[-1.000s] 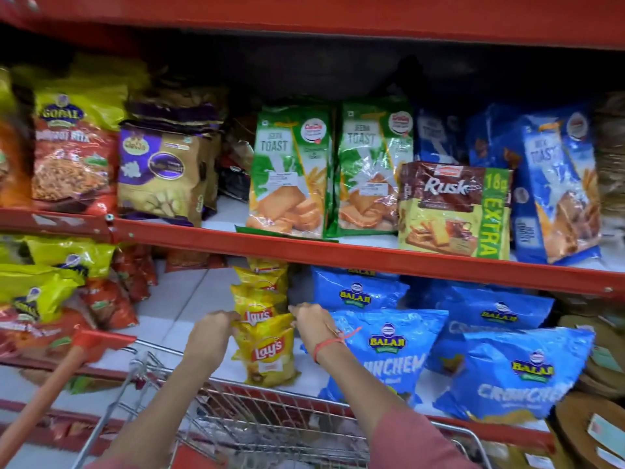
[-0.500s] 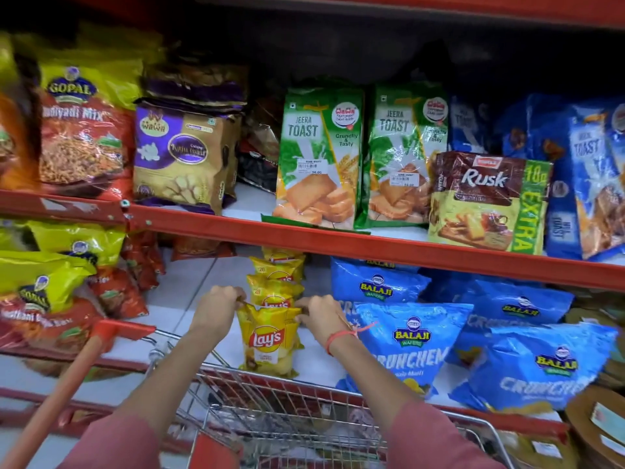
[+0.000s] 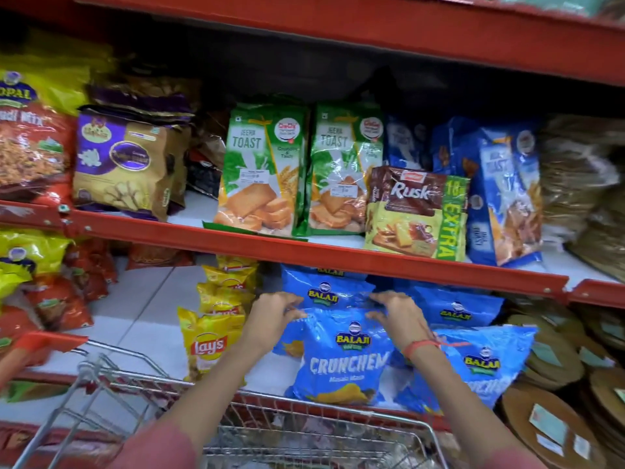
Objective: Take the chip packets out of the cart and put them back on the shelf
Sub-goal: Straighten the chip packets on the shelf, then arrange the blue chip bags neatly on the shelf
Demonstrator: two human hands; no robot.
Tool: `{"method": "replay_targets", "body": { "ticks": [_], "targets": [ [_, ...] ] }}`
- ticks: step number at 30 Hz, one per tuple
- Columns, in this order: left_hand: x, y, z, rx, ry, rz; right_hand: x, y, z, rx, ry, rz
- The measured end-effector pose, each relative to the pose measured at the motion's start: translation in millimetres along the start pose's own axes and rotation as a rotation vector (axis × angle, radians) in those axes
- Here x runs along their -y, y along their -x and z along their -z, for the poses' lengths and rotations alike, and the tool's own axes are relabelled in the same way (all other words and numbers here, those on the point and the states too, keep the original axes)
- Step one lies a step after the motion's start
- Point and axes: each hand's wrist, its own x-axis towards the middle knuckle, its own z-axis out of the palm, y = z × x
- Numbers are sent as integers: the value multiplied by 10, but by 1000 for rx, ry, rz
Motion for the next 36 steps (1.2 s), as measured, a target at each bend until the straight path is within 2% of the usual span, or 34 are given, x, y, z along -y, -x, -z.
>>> {"method": "replay_targets", "body": {
  "ticks": [5, 9, 18, 26, 33, 36],
  "targets": [
    [-107, -186, -207, 50, -153, 84, -317, 12, 52, 44, 61, -74],
    [-55, -219, -154, 38, -173, 123, -297, -41, -12, -14, 43, -46],
    [184, -191, 146, -1, -240, 124, -21, -144, -192, -2, -11, 8],
    [207, -233, 161, -41, -314, 94, -70, -98, -288, -23, -45, 8],
    [-48, -154, 90, -91, -307, 72, -170, -43, -127, -32, -137, 91],
    [-380, -66, -115, -131, -149, -5, -311, 61, 50, -77, -122, 92]
  ]
}}
